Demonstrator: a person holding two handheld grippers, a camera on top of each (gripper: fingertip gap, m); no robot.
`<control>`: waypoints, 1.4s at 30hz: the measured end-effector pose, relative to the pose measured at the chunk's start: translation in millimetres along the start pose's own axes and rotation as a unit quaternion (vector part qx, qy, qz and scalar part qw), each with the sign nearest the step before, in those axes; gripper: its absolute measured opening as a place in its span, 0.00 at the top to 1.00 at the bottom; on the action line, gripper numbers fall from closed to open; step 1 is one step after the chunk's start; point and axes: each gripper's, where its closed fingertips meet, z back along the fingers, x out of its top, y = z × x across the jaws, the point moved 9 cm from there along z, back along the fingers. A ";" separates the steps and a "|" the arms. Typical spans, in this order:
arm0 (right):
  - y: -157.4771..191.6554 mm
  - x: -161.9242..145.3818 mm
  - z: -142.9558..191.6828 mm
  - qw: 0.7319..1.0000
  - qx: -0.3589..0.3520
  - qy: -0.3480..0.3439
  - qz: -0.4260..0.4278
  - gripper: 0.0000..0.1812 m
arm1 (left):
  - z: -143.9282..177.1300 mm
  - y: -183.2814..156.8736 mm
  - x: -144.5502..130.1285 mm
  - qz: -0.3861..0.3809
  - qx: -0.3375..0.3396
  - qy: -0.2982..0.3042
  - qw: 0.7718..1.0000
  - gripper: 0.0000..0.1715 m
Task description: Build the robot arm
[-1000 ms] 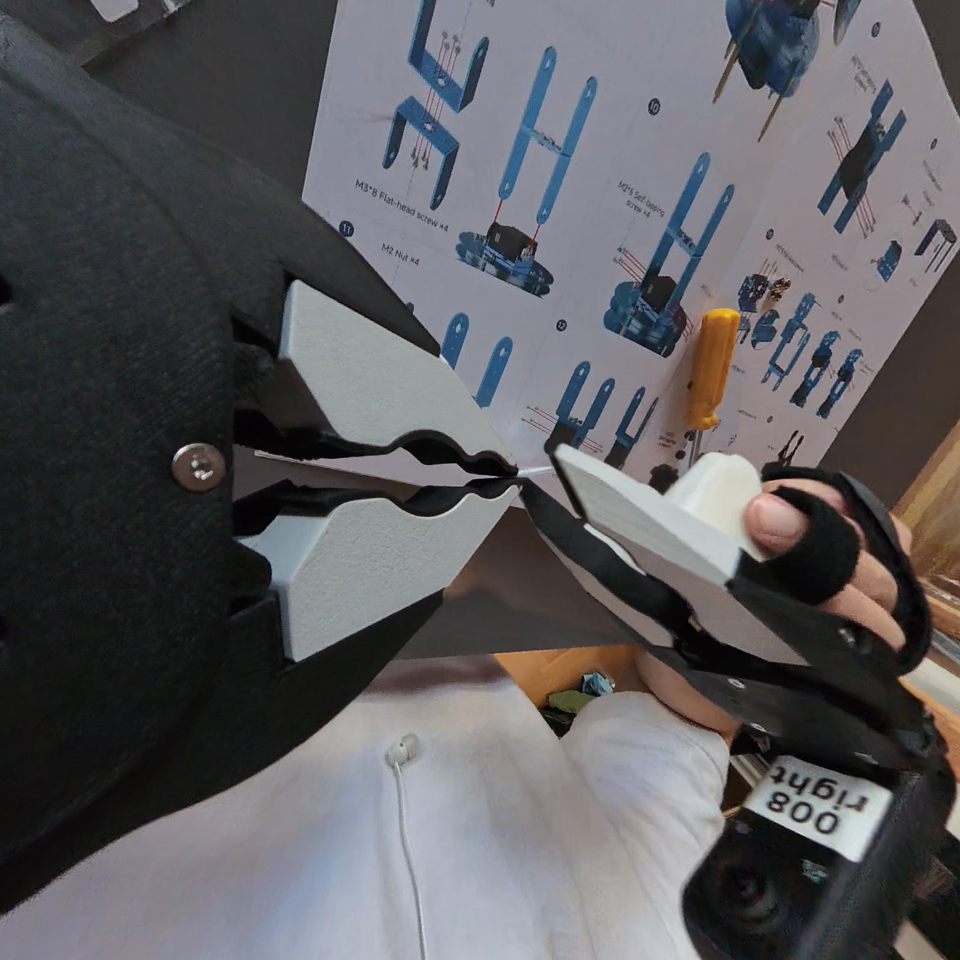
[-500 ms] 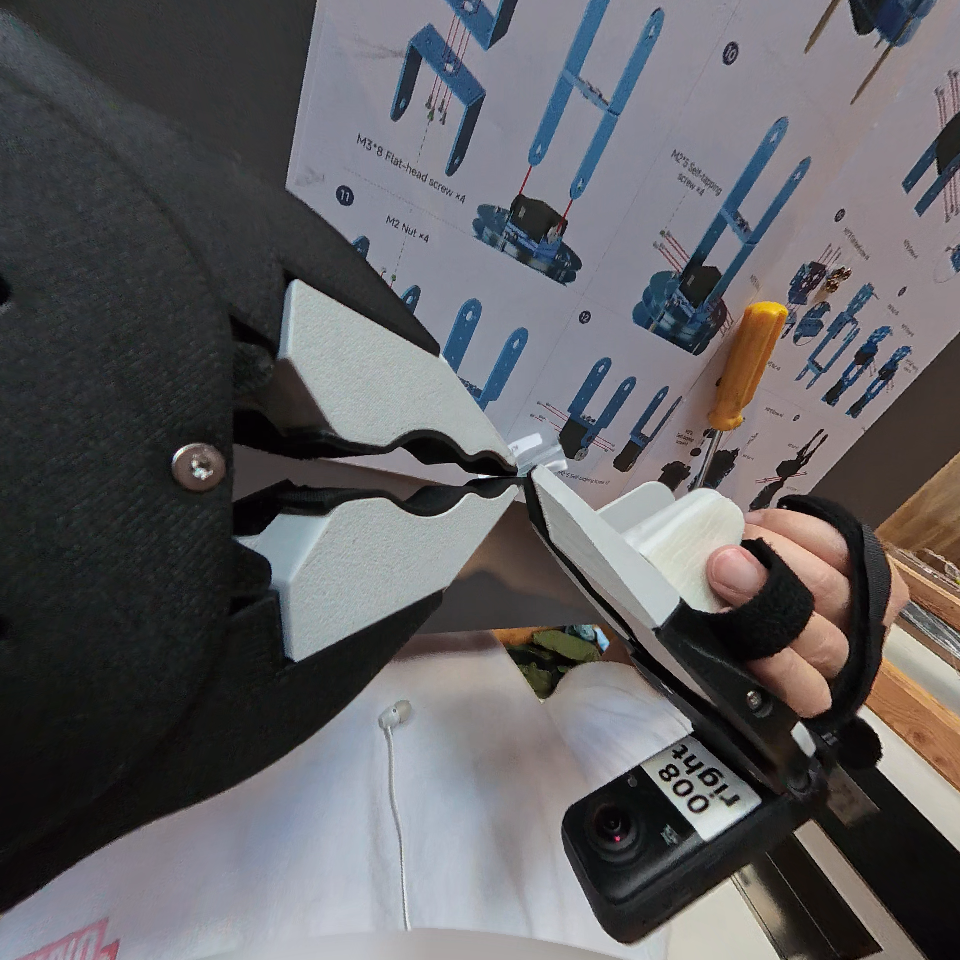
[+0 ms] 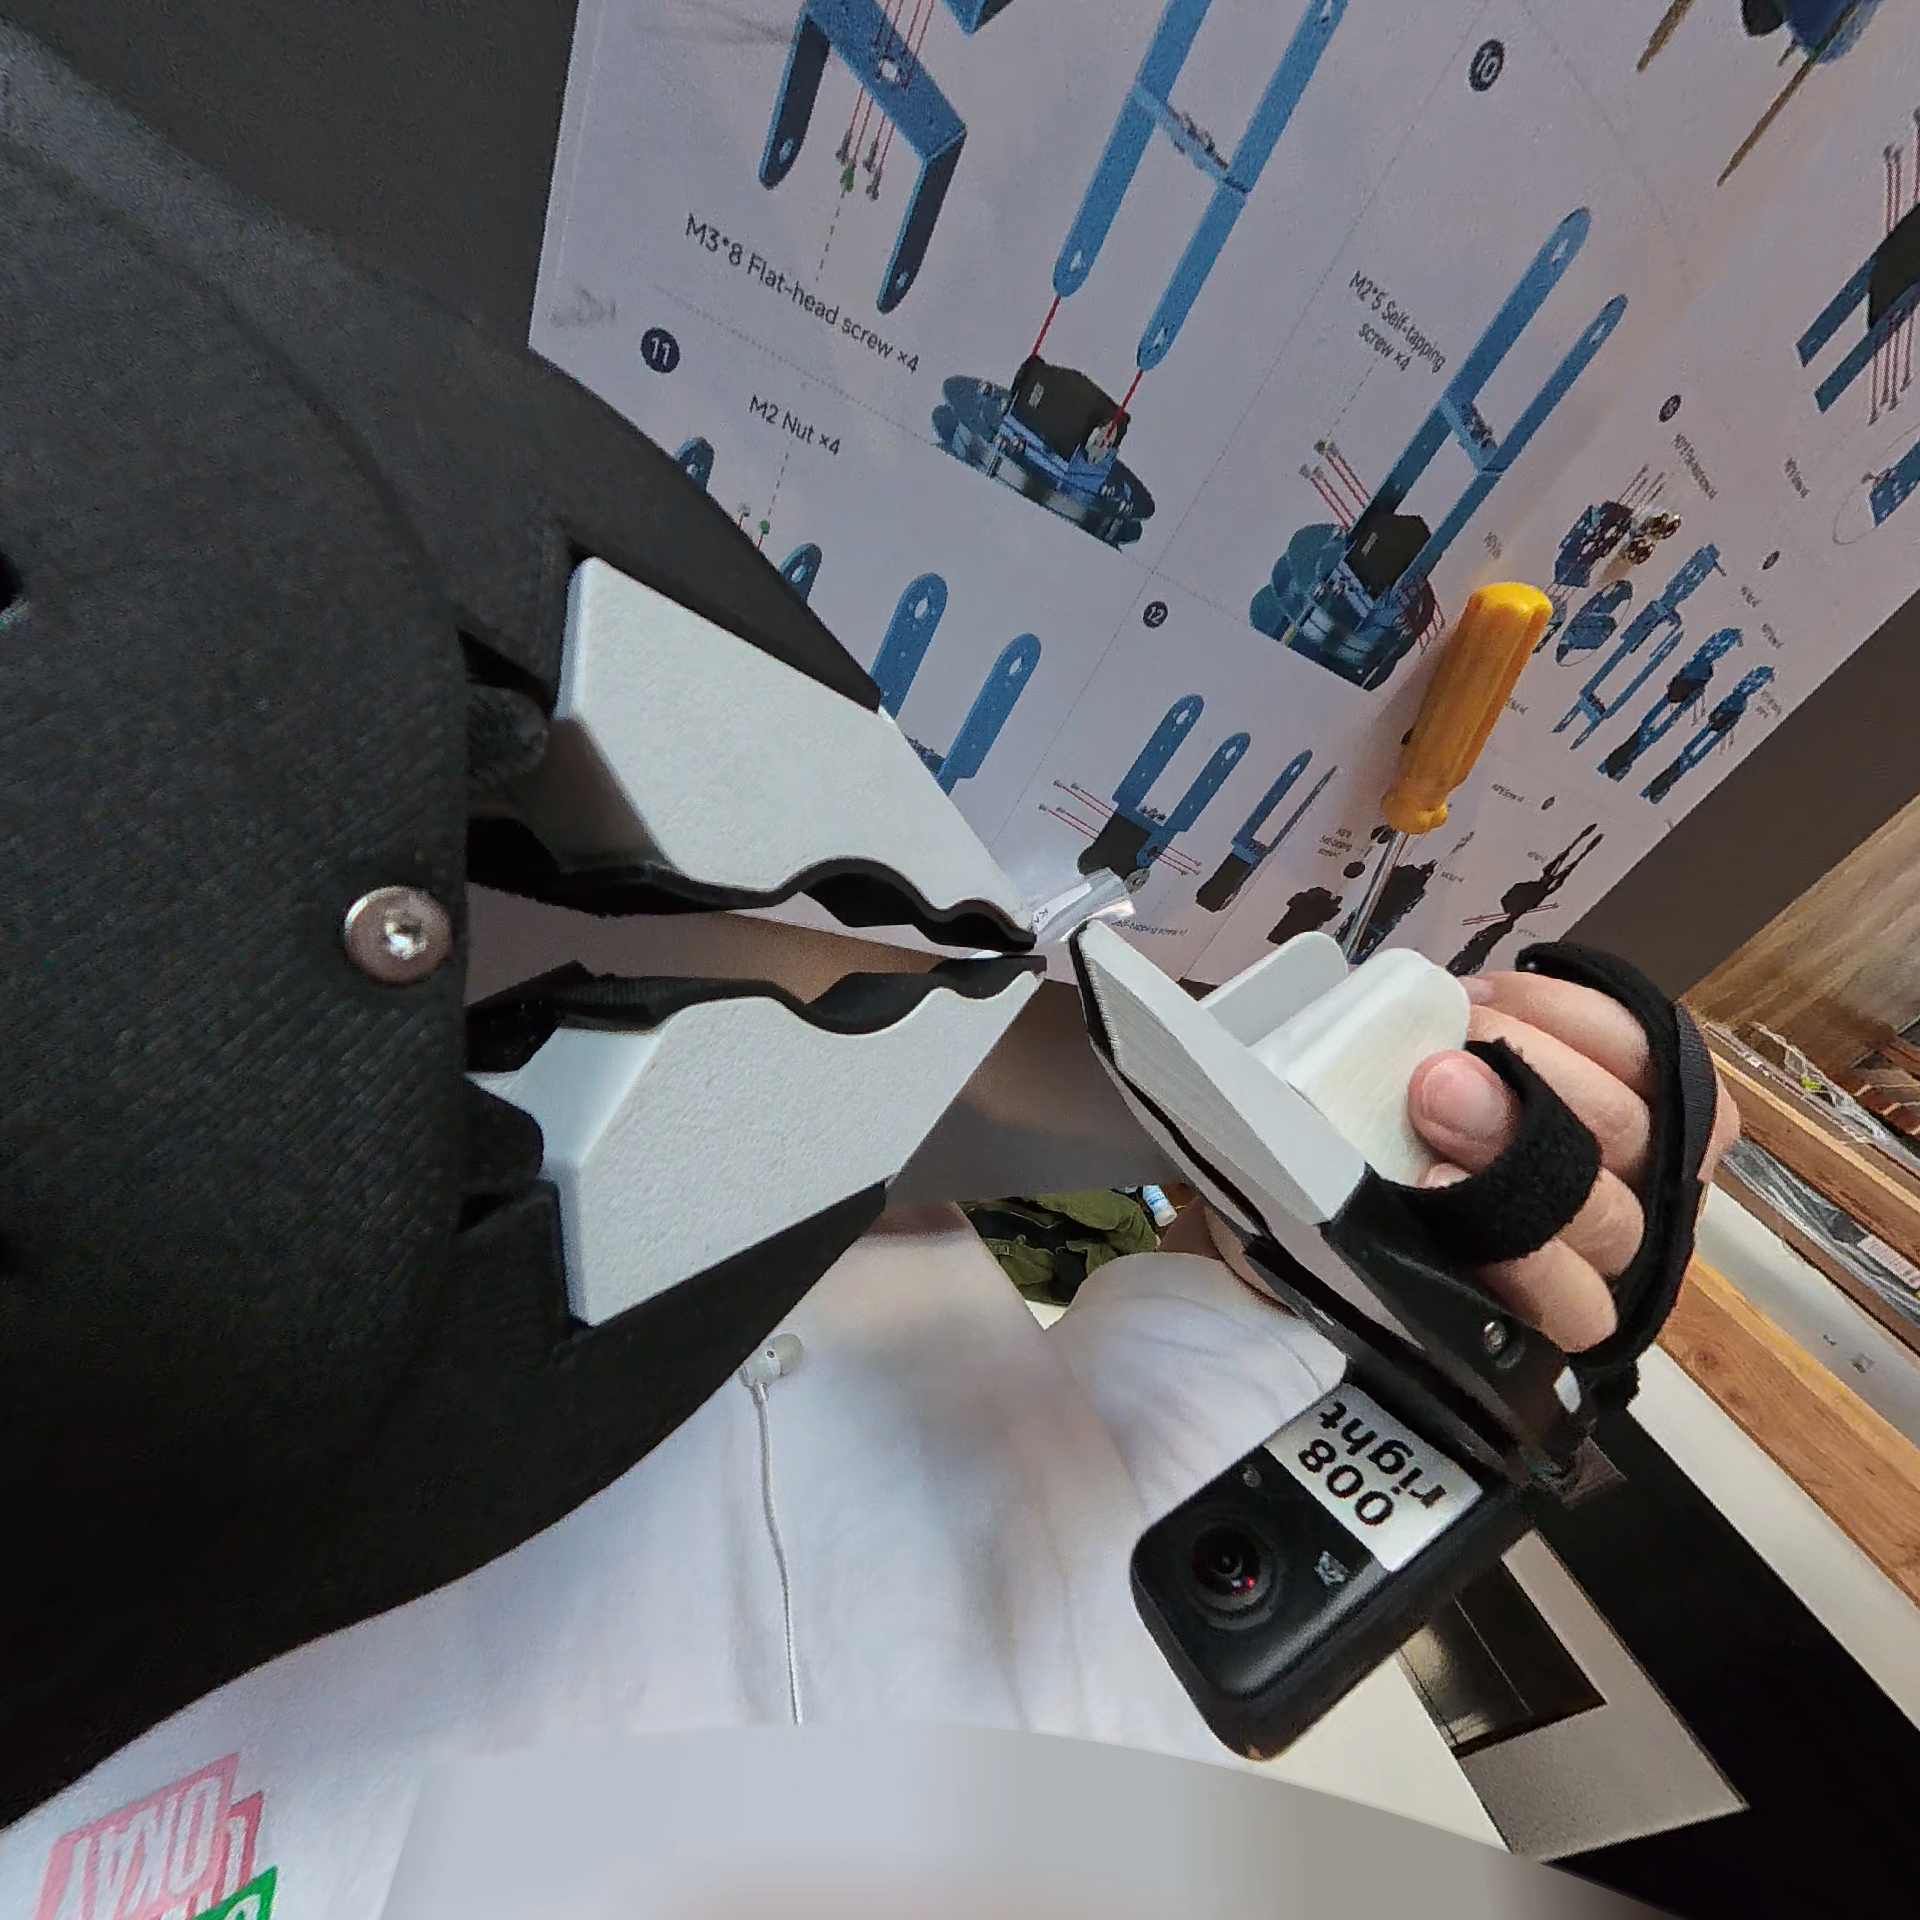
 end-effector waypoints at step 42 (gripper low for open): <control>-8.4 -12.4 1.9 0.992 0.032 -0.046 -0.111 1.00 | 6.1 -1.7 5.3 -0.017 0.020 -0.028 0.999 0.91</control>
